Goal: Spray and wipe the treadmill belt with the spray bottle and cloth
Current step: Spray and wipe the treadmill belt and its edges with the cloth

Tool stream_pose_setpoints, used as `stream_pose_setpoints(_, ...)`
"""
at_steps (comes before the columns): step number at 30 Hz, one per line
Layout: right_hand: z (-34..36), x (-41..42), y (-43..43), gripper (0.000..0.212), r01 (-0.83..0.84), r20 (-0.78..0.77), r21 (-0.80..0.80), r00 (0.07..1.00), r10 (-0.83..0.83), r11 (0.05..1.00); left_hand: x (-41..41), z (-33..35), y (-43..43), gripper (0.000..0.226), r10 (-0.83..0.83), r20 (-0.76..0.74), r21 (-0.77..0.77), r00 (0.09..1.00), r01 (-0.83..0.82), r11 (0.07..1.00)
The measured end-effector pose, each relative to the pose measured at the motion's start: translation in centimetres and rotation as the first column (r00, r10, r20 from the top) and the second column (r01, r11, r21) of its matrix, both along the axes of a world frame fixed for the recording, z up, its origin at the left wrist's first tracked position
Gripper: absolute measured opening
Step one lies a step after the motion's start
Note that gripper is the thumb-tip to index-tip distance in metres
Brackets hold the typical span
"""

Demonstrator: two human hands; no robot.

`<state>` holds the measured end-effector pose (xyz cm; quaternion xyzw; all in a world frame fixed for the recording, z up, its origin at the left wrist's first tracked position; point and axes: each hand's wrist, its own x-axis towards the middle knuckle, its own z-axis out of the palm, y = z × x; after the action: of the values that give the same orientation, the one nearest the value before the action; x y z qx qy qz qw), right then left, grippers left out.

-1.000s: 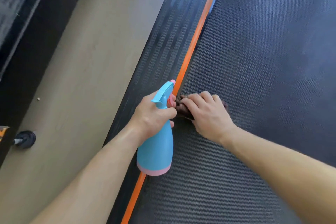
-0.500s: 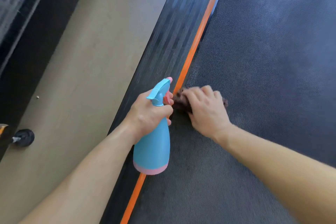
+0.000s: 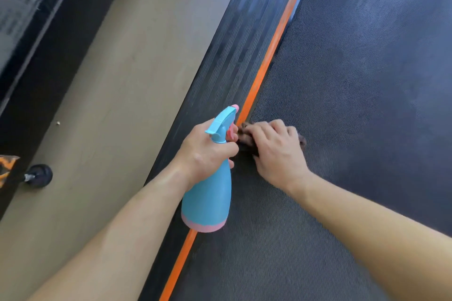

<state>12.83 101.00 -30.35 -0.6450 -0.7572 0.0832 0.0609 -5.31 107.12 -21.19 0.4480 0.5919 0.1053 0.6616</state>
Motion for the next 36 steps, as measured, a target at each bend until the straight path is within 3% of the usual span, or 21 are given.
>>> stream_pose_setpoints(2, 0.4, 0.4, -1.0, 0.053, -0.199, 0.027, -0.056, 0.979, 0.200, 0.978, -0.1, 0.6, -0.3, 0.055, -0.040, -0.056, 0.018, 0.998, 0.041, 0.999)
stream_pose_setpoints(3, 0.6, 1.1, 0.2, 0.052, -0.214, 0.069, -0.064, 0.973, 0.219, 0.975, -0.1, 0.8, -0.4, 0.057, -0.046, -0.065, 0.011, 0.997, 0.047, 0.999)
stream_pose_setpoints(5, 0.7, 2.4, 4.0, 0.043, -0.003, 0.105, -0.016, 0.995, 0.005, 1.000, 0.1, 0.8, -0.7, 0.056, -0.053, -0.073, -0.002, 0.996, 0.053, 0.999)
stream_pose_setpoints(7, 0.7, 3.8, 7.7, 0.038, 0.254, 0.065, -0.047, 0.966, -0.250, 0.966, 0.3, 0.6, -1.0, 0.055, -0.062, -0.082, -0.003, 0.995, 0.062, 0.998)
stream_pose_setpoints(9, 0.4, 3.6, 8.2, 0.041, 0.286, 0.036, -0.046, 0.958, -0.285, 0.957, 0.5, 0.2, -1.3, 0.054, -0.058, -0.086, 0.007, 0.995, 0.059, 0.998)
stream_pose_setpoints(14, -0.2, 1.9, -1.8, 0.050, -0.009, 0.047, 0.033, 0.999, 0.007, 0.999, 0.6, 0.6, -2.5, 0.050, -0.044, -0.088, 0.008, 0.995, 0.045, 0.999)
stream_pose_setpoints(17, 0.1, 3.4, -5.5, 0.046, -0.297, 0.047, 0.008, 0.954, 0.296, 0.955, 1.0, 1.2, -3.6, 0.055, -0.068, -0.097, -0.002, 0.993, 0.068, 0.998)
stream_pose_setpoints(19, 0.2, 5.8, -4.3, 0.044, -0.347, 0.104, 0.017, 0.933, 0.344, 0.938, 1.2, 1.3, -4.4, 0.050, -0.092, -0.090, 0.002, 0.992, 0.093, 0.996)
stream_pose_setpoints(20, 0.2, 7.1, -3.0, 0.048, -0.265, 0.129, 0.024, 0.957, 0.260, 0.964, 1.3, 1.2, -4.8, 0.052, -0.099, -0.078, 0.004, 0.992, 0.099, 0.995)
stream_pose_setpoints(22, 0.1, 9.6, -0.9, 0.053, 0.077, 0.125, 0.051, 0.989, -0.083, 0.996, 1.6, 0.8, -5.5, 0.060, -0.115, -0.071, 0.013, 0.991, 0.116, 0.993)
stream_pose_setpoints(24, -0.2, 9.8, -1.9, 0.052, 0.335, 0.070, 0.048, 0.939, -0.338, 0.941, 1.9, 0.5, -6.2, 0.057, -0.115, -0.072, 0.019, 0.991, 0.116, 0.993)
stream_pose_setpoints(25, -0.6, 9.0, -3.7, 0.053, 0.367, 0.062, 0.060, 0.927, -0.371, 0.928, 2.1, 0.5, -6.5, 0.050, -0.111, -0.069, 0.018, 0.991, 0.113, 0.993)
stream_pose_setpoints(27, -0.9, 6.7, -9.2, 0.057, 0.276, 0.063, 0.078, 0.958, -0.281, 0.958, 2.5, 0.4, -7.1, 0.040, -0.116, -0.076, 0.021, 0.990, 0.117, 0.993)
stream_pose_setpoints(30, -0.9, 5.6, -15.3, 0.054, -0.064, 0.073, 0.058, 0.996, 0.060, 0.996, 3.1, 0.5, -7.9, 0.049, -0.126, -0.072, 0.030, 0.989, 0.128, 0.991)
stream_pose_setpoints(32, -0.7, 7.7, -14.0, 0.054, -0.204, 0.098, 0.019, 0.975, 0.202, 0.979, 3.7, 0.6, -8.4, 0.053, -0.137, -0.046, 0.028, 0.989, 0.139, 0.990)
stream_pose_setpoints(34, -1.0, 9.6, -10.2, 0.054, -0.069, 0.129, 0.042, 0.990, 0.063, 0.997, 4.3, 0.5, -8.6, 0.055, -0.146, -0.042, 0.031, 0.988, 0.147, 0.989)
stream_pose_setpoints(36, -0.7, 10.7, -6.5, 0.051, 0.269, 0.091, 0.033, 0.958, -0.271, 0.963, 4.8, 0.1, -8.8, 0.044, -0.133, -0.062, 0.042, 0.989, 0.136, 0.990)
